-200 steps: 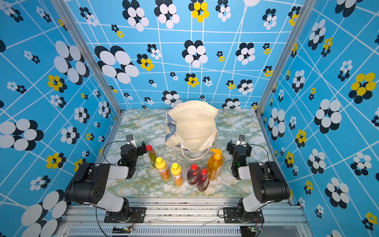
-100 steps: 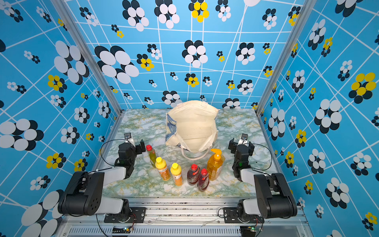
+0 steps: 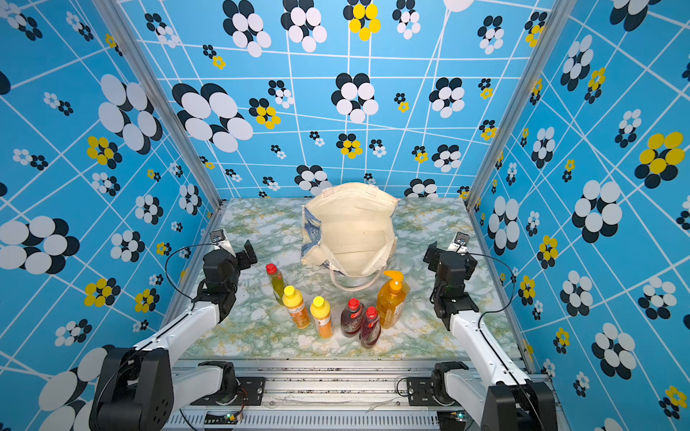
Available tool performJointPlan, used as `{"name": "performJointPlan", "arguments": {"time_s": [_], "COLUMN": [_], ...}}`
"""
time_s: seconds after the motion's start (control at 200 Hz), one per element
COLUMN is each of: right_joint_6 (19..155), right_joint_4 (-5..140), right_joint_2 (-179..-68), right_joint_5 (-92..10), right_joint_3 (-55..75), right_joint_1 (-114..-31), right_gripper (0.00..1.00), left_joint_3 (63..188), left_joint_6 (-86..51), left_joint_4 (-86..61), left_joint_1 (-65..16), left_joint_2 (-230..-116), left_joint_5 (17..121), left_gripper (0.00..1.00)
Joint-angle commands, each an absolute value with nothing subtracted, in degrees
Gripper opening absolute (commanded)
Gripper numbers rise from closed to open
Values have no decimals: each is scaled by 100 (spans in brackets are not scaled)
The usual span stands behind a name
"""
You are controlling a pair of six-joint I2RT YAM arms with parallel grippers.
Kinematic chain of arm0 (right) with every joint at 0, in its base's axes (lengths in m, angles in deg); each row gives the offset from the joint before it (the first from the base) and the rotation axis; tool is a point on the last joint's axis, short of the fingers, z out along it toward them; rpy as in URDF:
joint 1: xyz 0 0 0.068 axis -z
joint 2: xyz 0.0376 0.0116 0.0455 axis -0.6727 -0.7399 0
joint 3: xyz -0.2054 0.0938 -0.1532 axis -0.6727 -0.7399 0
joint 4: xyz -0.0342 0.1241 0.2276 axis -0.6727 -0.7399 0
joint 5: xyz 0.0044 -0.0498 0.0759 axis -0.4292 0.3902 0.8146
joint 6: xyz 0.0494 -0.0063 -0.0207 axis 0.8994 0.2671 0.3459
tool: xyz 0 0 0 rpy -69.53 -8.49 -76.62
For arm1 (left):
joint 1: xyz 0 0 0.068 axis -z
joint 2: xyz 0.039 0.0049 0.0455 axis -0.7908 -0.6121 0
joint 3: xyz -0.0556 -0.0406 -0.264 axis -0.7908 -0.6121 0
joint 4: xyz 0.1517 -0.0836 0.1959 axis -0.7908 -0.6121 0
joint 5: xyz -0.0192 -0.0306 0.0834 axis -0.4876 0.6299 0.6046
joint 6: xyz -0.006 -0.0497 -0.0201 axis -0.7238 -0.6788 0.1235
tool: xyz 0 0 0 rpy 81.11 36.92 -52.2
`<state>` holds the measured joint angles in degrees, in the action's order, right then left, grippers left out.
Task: Pack dish soap into the shopping bag
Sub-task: Pick up the bottle of dish soap at the center of the board.
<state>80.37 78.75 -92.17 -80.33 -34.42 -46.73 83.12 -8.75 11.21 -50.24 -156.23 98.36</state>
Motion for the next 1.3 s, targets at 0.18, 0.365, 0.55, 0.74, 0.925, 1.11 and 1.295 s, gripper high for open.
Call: {"name": "performJointPlan", "arguments": {"time_s": [0.18, 0.365, 0.55, 0.74, 0.925, 1.11, 1.295], "right_joint_6": [8810, 9284, 9851, 10105, 9742, 9140, 8571], "right_joint_4": [4307, 2552, 1480, 1084, 759, 153, 31], "right_joint_2": [-8562, -8647, -8847, -8867, -8851, -9292, -9882], "right_joint_5": [-7874, -7263, -7062, -7005, -6923, -6689, -6666], "right_joint_3": [-2066, -910, -105, 437, 985, 1432, 1622], "right_joint_1": [-4671, -4683, -5145, -5978, -7120, -7770, -8108], "right_gripper": [99, 99, 99, 99, 99, 93, 84], "left_joint_3": [9447, 10207, 11024, 11814, 12590, 13513, 13976], "left_joint_6": [-2005, -2707, -3068, -3060, -2543, -2215, -2206], "left_joint_4": [-804, -2039, -2764, -3254, -3613, -4160, -4856], "left_joint_1": [-5372, -5406, -5385, -4989, -3941, -3378, -3059], "left_joint_2": [-14690, -14495, -14759, -15221, -15909, -16757, -17246], "left_joint_5": [9775, 9666, 8803, 8117, 8107, 7507, 7628], "left_gripper": [99, 99, 99, 99, 99, 99, 98]}}
